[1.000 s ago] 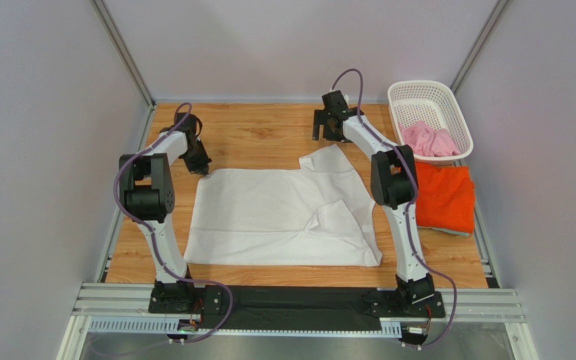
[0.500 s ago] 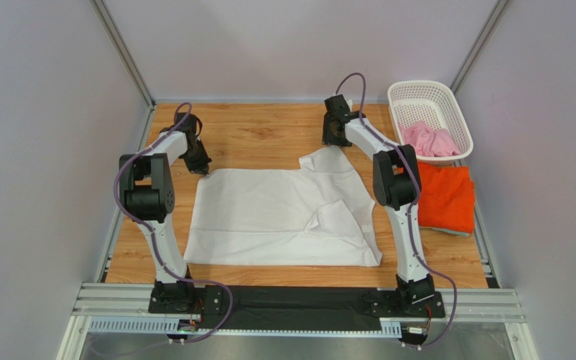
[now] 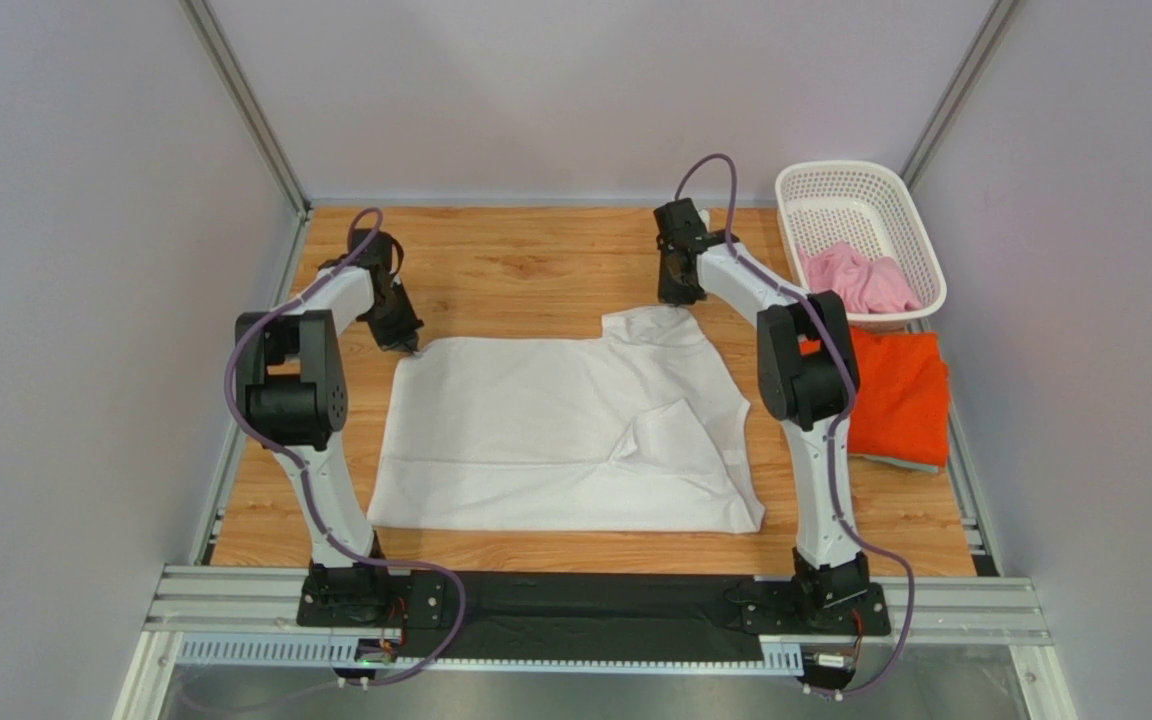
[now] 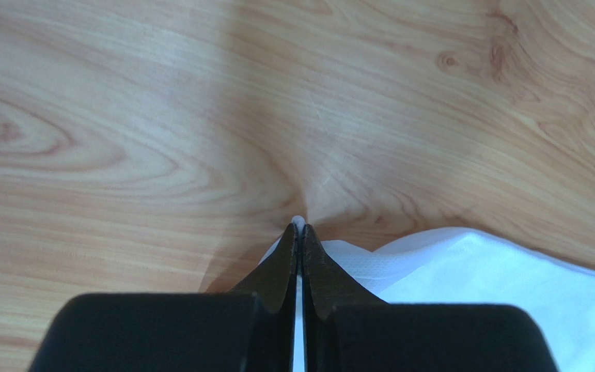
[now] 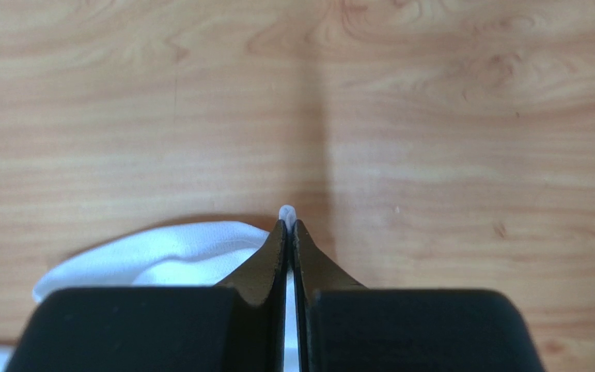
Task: Fold and stack the t-shirts
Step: Fold the tshirt
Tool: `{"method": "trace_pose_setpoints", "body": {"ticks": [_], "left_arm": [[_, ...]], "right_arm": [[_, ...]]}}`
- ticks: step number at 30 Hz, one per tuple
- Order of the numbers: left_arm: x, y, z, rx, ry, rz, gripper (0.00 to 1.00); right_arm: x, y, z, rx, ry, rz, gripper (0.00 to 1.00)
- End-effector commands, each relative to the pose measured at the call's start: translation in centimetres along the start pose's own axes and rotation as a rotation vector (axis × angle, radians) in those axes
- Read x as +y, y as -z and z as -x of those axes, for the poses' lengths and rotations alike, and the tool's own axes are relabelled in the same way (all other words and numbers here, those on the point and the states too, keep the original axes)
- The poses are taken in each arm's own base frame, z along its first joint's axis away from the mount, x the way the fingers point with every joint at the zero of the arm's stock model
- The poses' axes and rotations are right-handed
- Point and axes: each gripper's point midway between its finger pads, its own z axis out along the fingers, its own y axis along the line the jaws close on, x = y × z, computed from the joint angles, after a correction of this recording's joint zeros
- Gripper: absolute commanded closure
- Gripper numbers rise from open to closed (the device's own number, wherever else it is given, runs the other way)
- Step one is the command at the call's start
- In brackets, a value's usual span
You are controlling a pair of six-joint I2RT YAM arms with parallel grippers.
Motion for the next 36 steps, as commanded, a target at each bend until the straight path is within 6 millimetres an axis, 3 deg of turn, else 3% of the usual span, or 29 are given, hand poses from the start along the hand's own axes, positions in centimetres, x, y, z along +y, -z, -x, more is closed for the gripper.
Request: {"method": "trace_pose_setpoints", "body": {"ticks": [1, 2, 4, 5, 7, 8, 9, 11, 12, 15, 21, 29, 36], "left_arm": [[-0.9, 3.3, 1.1, -0.080, -0.005, -0.060, 1.00], [-1.0, 3.7, 1.1, -0.086, -0.004, -0.064, 1.00], [-0.9, 4.7, 0.7, -0.101, 0.003, -0.076, 1.00], [-1.0, 5.1, 0.6, -0.111, 0.003, -0.087, 1.00], [-0.8, 6.1, -0.2, -0.128, 0.010, -0.094, 1.00], [-0.6, 6.4, -0.4, -0.133, 0.015, -0.095, 1.00], [-0.3, 6.7, -0.7, -0.139, 0.020, -0.088, 1.00], [0.1, 7.6, -1.7, -0.153, 0.033, -0.088, 1.00], [0.5, 7.4, -2.7, -0.139, 0.042, -0.084, 1.00], [0.7, 8.8, -3.3, -0.177, 0.054, -0.100, 1.00], [1.7, 10.6, -5.7, -0.214, 0.066, -0.115, 1.00], [3.4, 11.7, -7.1, -0.275, 0.106, -0.075, 1.00], [3.9, 11.9, -7.7, -0.281, 0.124, -0.068, 1.00]], "right_arm": [[1.1, 6.9, 3.8, -0.139, 0.018, 0.072, 1.00], [1.1, 6.9, 2.3, -0.123, 0.036, 0.074, 1.00], [1.4, 10.1, 2.8, -0.177, 0.035, 0.112, 1.00], [1.0, 10.4, 1.3, -0.157, 0.043, 0.110, 1.00], [1.0, 11.7, 0.2, -0.163, 0.044, 0.130, 1.00], [0.9, 13.9, 0.7, -0.201, 0.036, 0.150, 1.00], [0.2, 13.6, -1.4, -0.165, 0.039, 0.145, 1.00], [-0.2, 15.9, -1.9, -0.194, 0.024, 0.169, 1.00], [-0.5, 16.1, -3.4, -0.172, 0.026, 0.174, 1.00], [-1.3, 18.1, -5.6, -0.173, 0.023, 0.201, 1.00], [-2.9, 22.2, -8.5, -0.204, 0.011, 0.245, 1.00], [-4.0, 23.9, -13.3, -0.156, 0.016, 0.295, 1.00], [-4.0, 25.2, -16.0, -0.130, 0.026, 0.348, 1.00]]}}
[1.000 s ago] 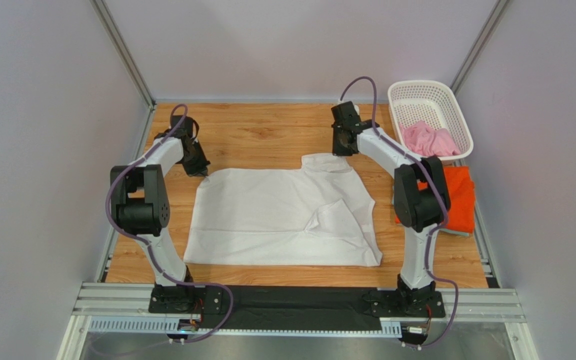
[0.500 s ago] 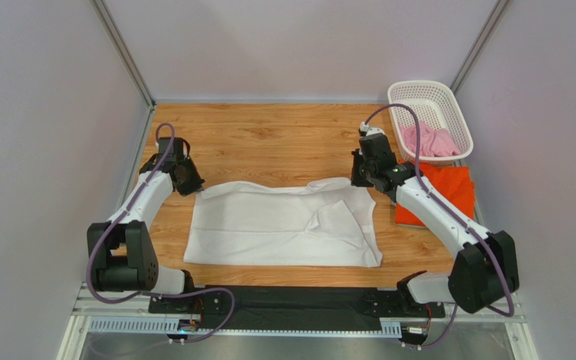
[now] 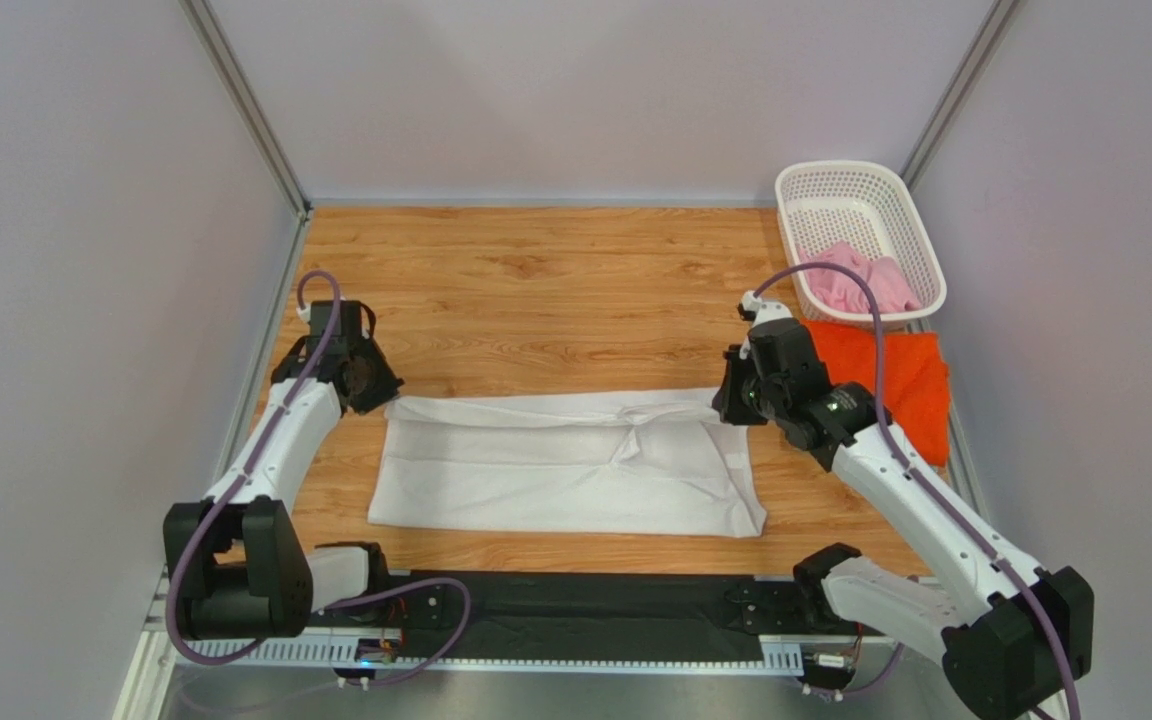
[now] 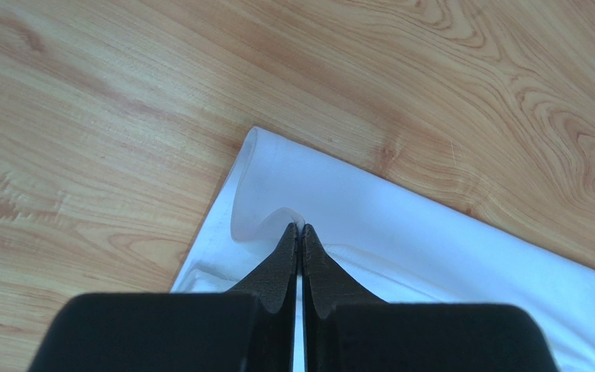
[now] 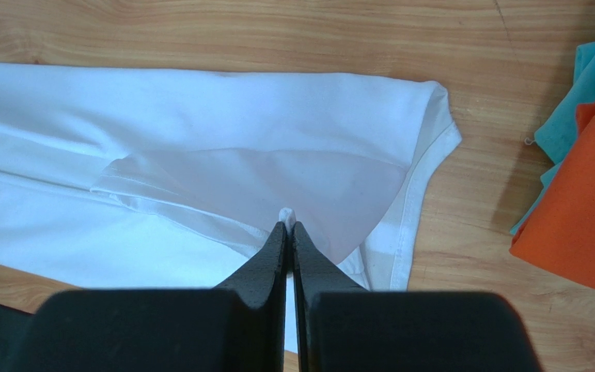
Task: Fold and stack the t-shirts
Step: Fold the tshirt
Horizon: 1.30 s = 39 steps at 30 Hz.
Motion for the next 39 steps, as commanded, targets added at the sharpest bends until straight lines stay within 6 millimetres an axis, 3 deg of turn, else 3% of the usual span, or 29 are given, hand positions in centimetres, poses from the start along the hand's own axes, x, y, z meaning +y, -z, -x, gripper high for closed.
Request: {"method": "trace_pose_setpoints", "body": {"ticks": [1, 9, 17, 21, 25, 30, 31, 33, 34, 36, 38, 39], "left_arm": [[0.0, 0.7, 1.1, -0.062, 0.026, 0.001, 1.00], [0.4, 0.8, 0.9, -0.066, 0.027, 0.017, 1.00], [1.2, 0.2, -0.2, -0.049, 0.032, 0.040, 1.00], [1.9, -0.5, -2.0, -0.005, 0.027, 0.046, 1.00], [3.0, -1.0, -3.3, 0.017, 0.056, 0.089, 0.97], [3.1, 0.1, -3.1, -0.004, 0.092, 0.097, 0.62], [3.3, 0.4, -3.2, -0.002, 0.099, 0.108, 0.44], [3.0, 1.6, -2.5, -0.038, 0.124, 0.094, 0.32], [2.9, 2.1, -2.5, -0.040, 0.125, 0.089, 0.19], [2.2, 3.3, -1.6, -0.079, 0.148, 0.052, 0.06], [1.5, 4.2, -1.5, -0.083, 0.153, 0.013, 0.00], [1.0, 4.9, -0.9, -0.102, 0.154, -0.014, 0.00]], "right_arm": [[0.9, 1.0, -1.1, 0.010, -0.006, 0.049, 1.00], [0.8, 1.7, -3.1, 0.040, 0.002, 0.057, 1.00], [1.2, 1.1, -6.5, 0.129, -0.011, 0.098, 1.00], [1.2, 0.3, -8.7, 0.180, -0.036, 0.105, 0.99], [0.6, -0.6, -11.2, 0.237, -0.088, 0.072, 0.90], [0.2, -0.8, -13.1, 0.282, -0.110, 0.061, 0.78], [0.1, -0.6, -13.4, 0.290, -0.112, 0.056, 0.69], [0.3, -0.2, -13.2, 0.288, -0.114, 0.070, 0.56], [0.6, 0.2, -12.6, 0.268, -0.114, 0.087, 0.38], [1.3, 0.9, -11.7, 0.251, -0.119, 0.116, 0.30], [2.2, 1.7, -10.2, 0.209, -0.116, 0.154, 0.00], [2.4, 1.9, -9.8, 0.200, -0.113, 0.166, 0.00]]}}
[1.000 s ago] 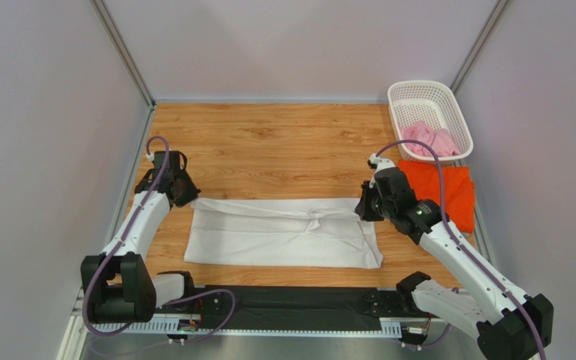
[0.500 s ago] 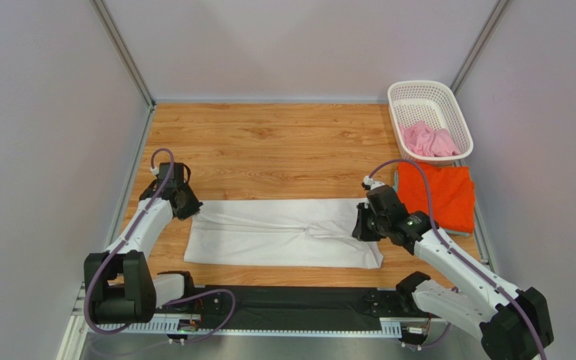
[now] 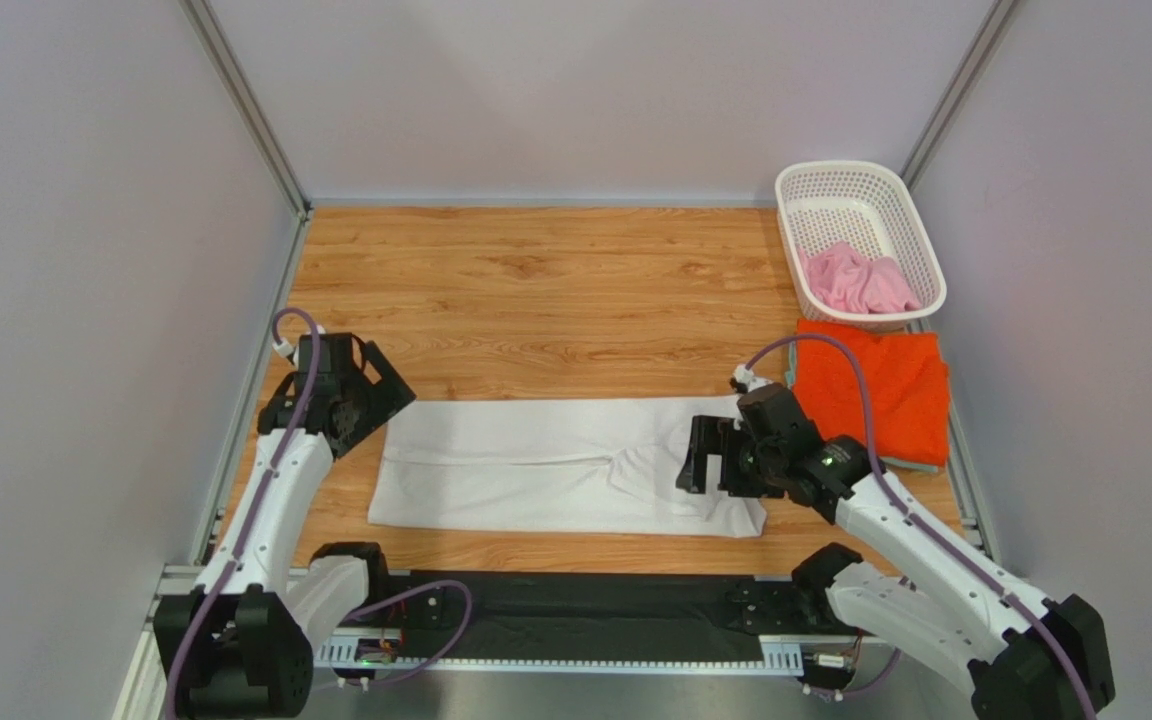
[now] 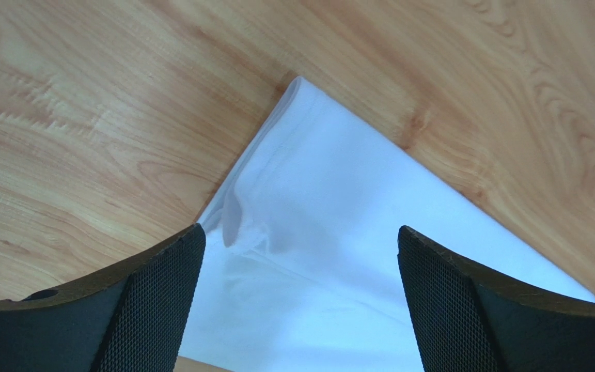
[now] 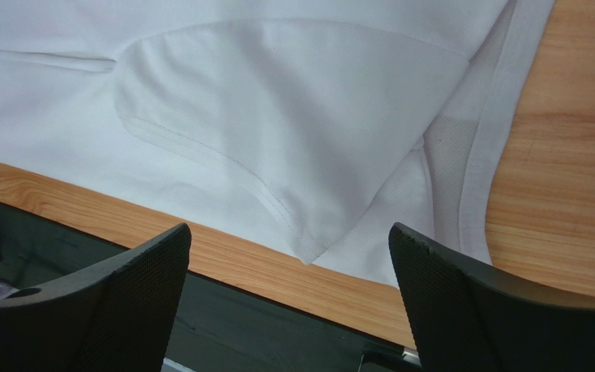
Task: Fold and stack the t-shirts
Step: Fold the tshirt
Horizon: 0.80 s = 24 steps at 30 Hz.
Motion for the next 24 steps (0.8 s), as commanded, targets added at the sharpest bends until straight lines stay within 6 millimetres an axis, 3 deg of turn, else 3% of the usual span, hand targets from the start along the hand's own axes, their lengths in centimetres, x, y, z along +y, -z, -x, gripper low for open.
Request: {"method": "trace_pose_setpoints", "body": {"ticks": [1, 4, 8, 13, 18, 24], "left_arm": [[-2.1, 2.5, 1.5, -0.033, 0.028, -0.096, 0.00], [-4.2, 3.6, 1.4, -0.003, 0.020, -0.202, 0.00], [-6.4, 3.3, -0.1, 0.069, -0.027, -0.305, 0.00], [-9.0, 2.1, -2.6, 0.138, -0.145, -0.386, 0.00], [-8.3, -0.6, -5.2, 0.233, -0.153, -0.332, 0.00], [-7.2, -2.7, -8.2, 0.332, -0.166, -0.303, 0.00]], "right_arm": [[2.9, 2.3, 2.7, -0.082, 0.012, 0.101, 0.00], [4.2, 3.3, 3.6, -0.107, 0.010, 0.150, 0.00], [5.7, 3.1, 3.9, -0.092, -0.040, 0.210, 0.00], [4.5, 0.9, 2.7, -0.035, -0.148, 0.146, 0.00], [4.1, -1.7, 2.0, -0.016, -0.154, 0.144, 0.00], [1.1, -4.9, 2.0, 0.013, -0.201, -0.008, 0.00]]}}
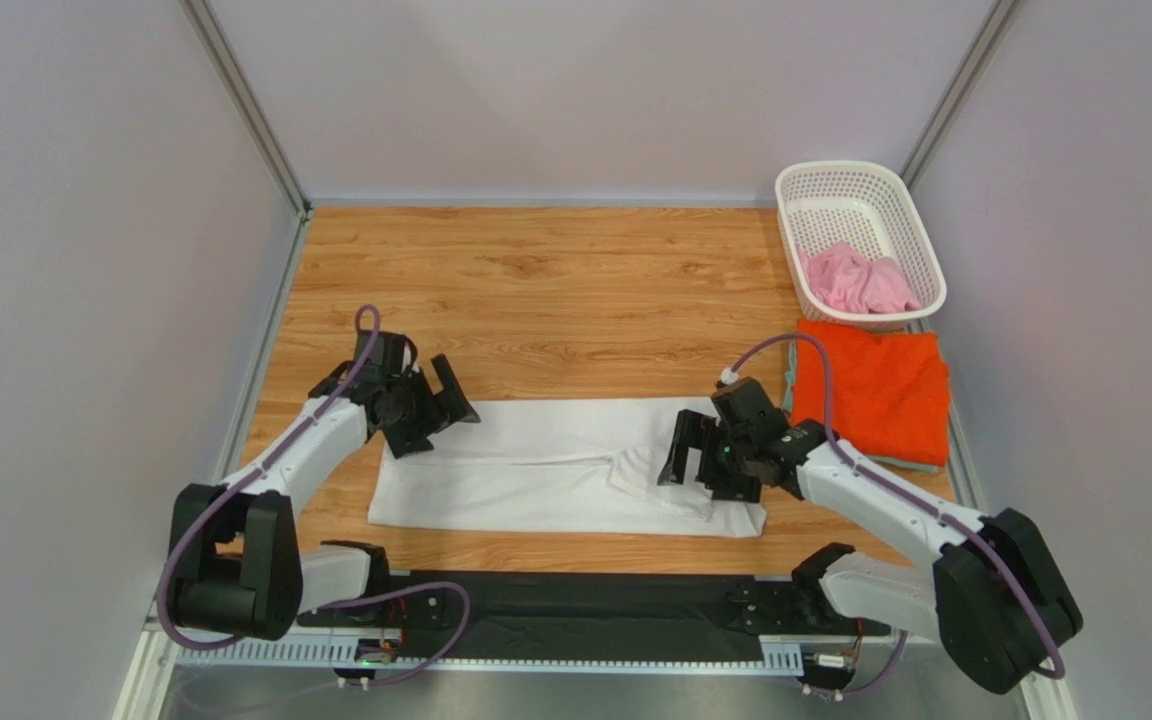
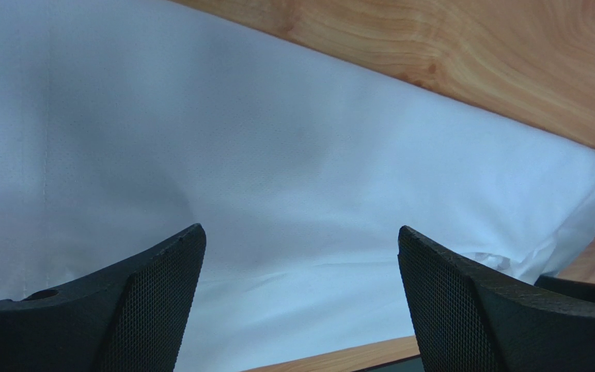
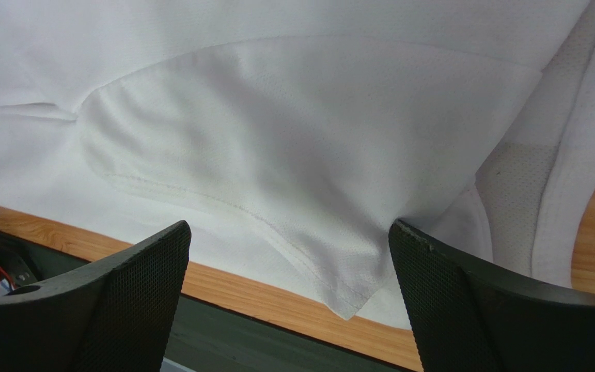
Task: Fold and stack the t-shirts
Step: Fold the tshirt
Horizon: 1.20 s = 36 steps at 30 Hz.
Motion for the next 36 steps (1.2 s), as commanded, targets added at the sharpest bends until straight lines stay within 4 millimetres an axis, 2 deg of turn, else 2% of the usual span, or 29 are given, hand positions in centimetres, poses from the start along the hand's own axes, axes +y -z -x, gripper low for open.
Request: {"method": "trace_pose_setpoints", "body": {"ticks": [1, 4, 10, 12, 14, 15, 16, 17, 19, 20, 22, 23, 26, 27, 28, 29, 30, 33, 35, 36], "left_arm": [[-0.2, -1.0, -0.7, 0.019, -0.027, -0.031, 0.00], [0.6, -1.7, -1.9, 0.051, -0.018, -0.015, 0.00], [1.5, -2.5, -5.0, 0.114, -0.016, 0.016, 0.00], [1.2, -2.4, -6.1, 0.130, -0.028, 0.016, 0.00], [1.4, -2.3, -7.0, 0.128, -0.016, 0.033, 0.00], [1.3, -2.3, -7.3, 0.129, -0.009, 0.033, 0.00], [1.2, -2.2, -7.6, 0.137, 0.001, 0.027, 0.00], [1.1, -2.1, -8.2, 0.140, 0.007, 0.018, 0.00], [1.0, -1.8, -8.8, 0.138, 0.012, 0.016, 0.00], [0.7, -1.5, -9.4, 0.135, -0.003, 0.004, 0.00], [0.3, -1.4, -10.5, 0.138, -0.006, -0.002, 0.00], [0.0, -1.2, -10.6, 0.129, -0.010, -0.015, 0.00], [-0.6, -1.0, -11.5, 0.134, -0.024, -0.026, 0.00], [-0.6, -1.0, -11.8, 0.140, -0.018, -0.026, 0.00], [-0.7, -1.0, -12.4, 0.149, -0.028, -0.026, 0.00], [-0.7, -1.1, -12.6, 0.152, -0.030, -0.026, 0.00], [-1.0, -1.1, -12.8, 0.151, -0.030, -0.039, 0.00], [-2.1, -1.2, -13.7, 0.159, -0.040, -0.072, 0.00], [-3.1, -1.4, -14.2, 0.159, -0.052, -0.098, 0.00], [-3.3, -1.5, -14.4, 0.168, -0.051, -0.104, 0.00]], "right_arm": [[0.1, -1.2, 2.5, -0.068, -0.035, -0.015, 0.00], [-0.6, -2.2, 3.6, -0.055, -0.041, -0.063, 0.00], [-1.0, -3.4, 8.1, -0.081, -0.055, -0.083, 0.00], [-1.3, -4.3, 9.0, -0.057, -0.065, -0.093, 0.00], [-0.7, -4.7, 10.8, -0.061, -0.041, -0.079, 0.00], [-1.4, -5.8, 11.0, -0.029, -0.054, -0.098, 0.00], [-0.9, -5.9, 12.7, -0.050, -0.039, -0.087, 0.00], [-0.8, -6.3, 13.2, -0.043, -0.037, -0.083, 0.00], [-1.8, -7.5, 14.1, -0.011, -0.046, -0.102, 0.00], [-1.2, -7.5, 15.6, -0.022, -0.014, -0.092, 0.00], [-1.2, -8.5, 16.4, 0.004, 0.029, -0.089, 0.00], [-0.4, -8.4, 18.4, -0.027, 0.095, -0.073, 0.00], [0.7, -9.8, 19.2, 0.023, 0.180, -0.013, 0.00], [2.0, -9.8, 20.4, 0.023, 0.233, 0.042, 0.00], [2.5, -10.1, 21.0, 0.029, 0.249, 0.060, 0.00], [2.0, -11.6, 20.7, 0.072, 0.249, 0.055, 0.00], [3.2, -11.2, 22.0, 0.075, 0.282, 0.081, 0.00], [3.7, -12.9, 22.9, 0.121, 0.289, 0.100, 0.00], [4.1, -13.7, 23.1, 0.151, 0.285, 0.115, 0.00], [3.8, -14.8, 22.7, 0.179, 0.280, 0.110, 0.00]]}}
